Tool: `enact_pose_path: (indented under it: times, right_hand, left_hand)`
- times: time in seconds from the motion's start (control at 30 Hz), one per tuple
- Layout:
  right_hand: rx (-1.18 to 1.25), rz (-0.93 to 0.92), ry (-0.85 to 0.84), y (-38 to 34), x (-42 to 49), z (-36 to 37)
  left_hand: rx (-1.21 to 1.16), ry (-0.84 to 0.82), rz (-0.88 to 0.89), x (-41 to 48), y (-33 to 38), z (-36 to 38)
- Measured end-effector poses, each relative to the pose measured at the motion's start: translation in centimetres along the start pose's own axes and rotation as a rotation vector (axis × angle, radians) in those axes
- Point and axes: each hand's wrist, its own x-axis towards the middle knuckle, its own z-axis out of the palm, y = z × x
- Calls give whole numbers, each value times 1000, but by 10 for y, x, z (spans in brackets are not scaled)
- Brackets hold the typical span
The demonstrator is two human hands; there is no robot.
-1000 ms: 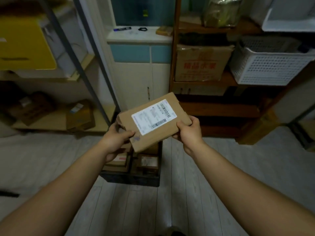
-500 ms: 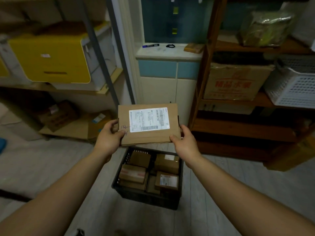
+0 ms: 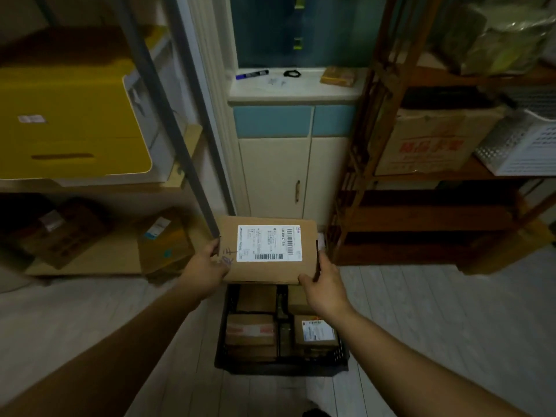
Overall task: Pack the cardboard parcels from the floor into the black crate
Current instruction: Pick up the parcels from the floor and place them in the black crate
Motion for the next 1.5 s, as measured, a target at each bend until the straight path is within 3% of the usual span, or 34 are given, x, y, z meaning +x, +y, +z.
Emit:
enact_pose_path:
  times: [0.33,0.6,0.83,1.03,1.37,1.5]
  right_hand:
    - [-99,16,-129,59,93,69]
    - [-175,47,-114,131,141,150]
    - [-283,-7,-104,255,198,240]
    - [-354,-42,-135,351,239,309]
    - [-422,-102,-128,404,265,334]
    - [-468,-99,-160,407,267,337]
  left_hand:
    - [259,-38,43,97,-80,31]
    - [136,-177,102,168,-197,65]
    - [321,-165,20,234,-331,127]
    - [529,-97,78,278,-421,179]
    - [865,44,231,316,-471,204]
    - [992,-15,292,317,-476,201]
